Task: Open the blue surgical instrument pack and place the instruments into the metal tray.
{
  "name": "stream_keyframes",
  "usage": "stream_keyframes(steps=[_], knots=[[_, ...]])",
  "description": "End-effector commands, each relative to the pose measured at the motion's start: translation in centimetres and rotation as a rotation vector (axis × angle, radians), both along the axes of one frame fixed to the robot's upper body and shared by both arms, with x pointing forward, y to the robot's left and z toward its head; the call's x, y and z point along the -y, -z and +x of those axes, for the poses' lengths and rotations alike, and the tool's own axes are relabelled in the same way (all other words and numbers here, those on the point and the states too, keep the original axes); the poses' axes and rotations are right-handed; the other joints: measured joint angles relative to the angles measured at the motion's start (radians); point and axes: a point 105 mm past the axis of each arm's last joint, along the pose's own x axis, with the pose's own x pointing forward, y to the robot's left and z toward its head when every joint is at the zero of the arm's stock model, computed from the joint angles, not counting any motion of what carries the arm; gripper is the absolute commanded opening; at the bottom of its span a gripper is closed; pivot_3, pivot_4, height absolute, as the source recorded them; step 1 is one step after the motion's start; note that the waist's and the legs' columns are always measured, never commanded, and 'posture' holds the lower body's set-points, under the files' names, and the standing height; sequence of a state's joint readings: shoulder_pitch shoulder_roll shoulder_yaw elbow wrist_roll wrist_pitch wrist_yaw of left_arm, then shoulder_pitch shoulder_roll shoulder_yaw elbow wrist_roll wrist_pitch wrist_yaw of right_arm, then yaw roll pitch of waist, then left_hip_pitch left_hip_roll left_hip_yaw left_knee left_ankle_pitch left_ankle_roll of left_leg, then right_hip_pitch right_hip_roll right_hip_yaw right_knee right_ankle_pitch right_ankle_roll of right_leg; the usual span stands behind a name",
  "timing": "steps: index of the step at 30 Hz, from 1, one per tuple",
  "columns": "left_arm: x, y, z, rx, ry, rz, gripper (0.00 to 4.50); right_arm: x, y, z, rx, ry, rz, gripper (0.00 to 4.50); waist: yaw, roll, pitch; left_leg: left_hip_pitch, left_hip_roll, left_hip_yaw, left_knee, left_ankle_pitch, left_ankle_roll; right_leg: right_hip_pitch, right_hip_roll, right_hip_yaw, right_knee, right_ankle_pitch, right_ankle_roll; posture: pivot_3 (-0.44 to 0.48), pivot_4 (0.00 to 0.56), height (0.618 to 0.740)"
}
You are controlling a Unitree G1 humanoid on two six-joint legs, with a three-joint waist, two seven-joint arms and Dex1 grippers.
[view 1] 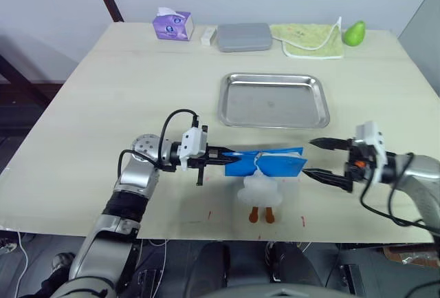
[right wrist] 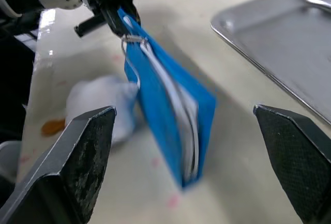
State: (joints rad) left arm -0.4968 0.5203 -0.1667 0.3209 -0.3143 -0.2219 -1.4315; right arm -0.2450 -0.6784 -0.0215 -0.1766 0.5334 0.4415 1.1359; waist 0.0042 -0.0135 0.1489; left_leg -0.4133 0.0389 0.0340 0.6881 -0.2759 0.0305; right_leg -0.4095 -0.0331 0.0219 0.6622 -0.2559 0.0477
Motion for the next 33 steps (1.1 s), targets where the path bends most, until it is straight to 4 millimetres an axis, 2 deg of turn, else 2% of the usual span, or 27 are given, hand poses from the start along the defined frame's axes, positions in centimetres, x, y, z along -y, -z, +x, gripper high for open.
stream_keyframes(steps=[1, 6, 17, 18, 20, 24, 28, 29, 33], knots=[[0.1, 0.3, -0.3, 0.001, 0.01, 0.035, 0.0, -0.3, -0.4, 0.4, 0.038, -0.036, 0.002, 4.48, 0.006, 0.0, 0.0, 0.0, 0.0, 0.0, 0.0, 0.0, 0.0, 0.0, 0.0, 0.0, 0.0, 0.0, 0.0, 0.0, 0.15, 0.736], [0.1, 0.2, -0.3, 0.003, 0.006, 0.034, 0.0, -1.2, -0.1, 1.0, 0.038, -0.07, 0.019, 4.48, 0.008, 0.0, 0.0, 0.001, 0.0, 0.0, 0.0, 0.0, 0.0, 0.0, 0.0, 0.0, 0.001, 0.0, 0.0, 0.0, 0.15, 0.736], [0.2, 0.1, -0.2, -0.002, 0.001, 0.028, 0.0, -0.6, 0.5, 1.0, 0.037, -0.065, 0.007, 4.48, 0.008, 0.0, 0.0, 0.0, 0.0, 0.001, 0.0, 0.0, 0.0, 0.0, 0.0, 0.0, 0.001, 0.0, 0.0, 0.0, 0.15, 0.736], [0.2, 0.1, -0.2, -0.002, 0.002, 0.029, 0.0, -0.6, 0.5, 1.0, 0.036, -0.065, 0.008, 4.09, 0.008, 0.0, 0.0, 0.0, 0.0, 0.001, 0.0, 0.0, 0.0, 0.0, 0.0, 0.0, 0.001, 0.0, 0.0, 0.0, 0.15, 0.736], [0.3, 0.0, -0.2, -0.002, 0.003, 0.029, 0.0, -0.6, 0.6, 1.0, 0.033, -0.067, 0.007, 3.79, 0.008, 0.0, 0.0, 0.0, 0.0, 0.001, 0.0, 0.0, 0.0, 0.0, 0.0, 0.0, 0.001, 0.0, 0.0, 0.0, 0.15, 0.736], [0.3, 0.0, -0.1, -0.001, 0.004, 0.029, 0.0, -0.5, 1.2, 0.9, 0.028, -0.068, -0.011, 1.88, 0.008, 0.0, 0.0, 0.0, 0.0, 0.001, 0.0, 0.0, 0.0, 0.0, 0.0, 0.0, 0.001, 0.0, 0.0, 0.0, 0.15, 0.736], [0.2, 0.0, 0.0, -0.001, 0.004, 0.029, 0.0, -0.5, 1.3, 1.0, 0.034, -0.068, -0.011, 0.28, 0.008, 0.0, 0.0, 0.001, 0.0, 0.001, 0.0, 0.0, 0.0, 0.0, 0.0, 0.0, 0.001, 0.0, 0.0, 0.0, 0.15, 0.736], [0.2, -0.1, 0.1, -0.002, 0.003, 0.028, 0.0, -0.6, 1.3, 1.0, 0.036, -0.07, -0.009, 0.05, 0.008, 0.0, 0.0, 0.001, 0.0, 0.001, 0.0, 0.0, 0.0, 0.0, 0.0, 0.0, 0.001, 0.0, 0.0, 0.0, 0.15, 0.736], [0.0, -0.3, -0.2, -0.076, 0.004, -0.009, 0.0, -0.7, 1.1, 1.0, 0.046, -0.079, -0.001, 0.05, 0.008, 0.0, 0.0, 0.001, 0.0, 0.001, 0.0, 0.0, 0.0, 0.0, 0.0, 0.0, 0.001, 0.0, 0.0, 0.0, 0.15, 0.736]])
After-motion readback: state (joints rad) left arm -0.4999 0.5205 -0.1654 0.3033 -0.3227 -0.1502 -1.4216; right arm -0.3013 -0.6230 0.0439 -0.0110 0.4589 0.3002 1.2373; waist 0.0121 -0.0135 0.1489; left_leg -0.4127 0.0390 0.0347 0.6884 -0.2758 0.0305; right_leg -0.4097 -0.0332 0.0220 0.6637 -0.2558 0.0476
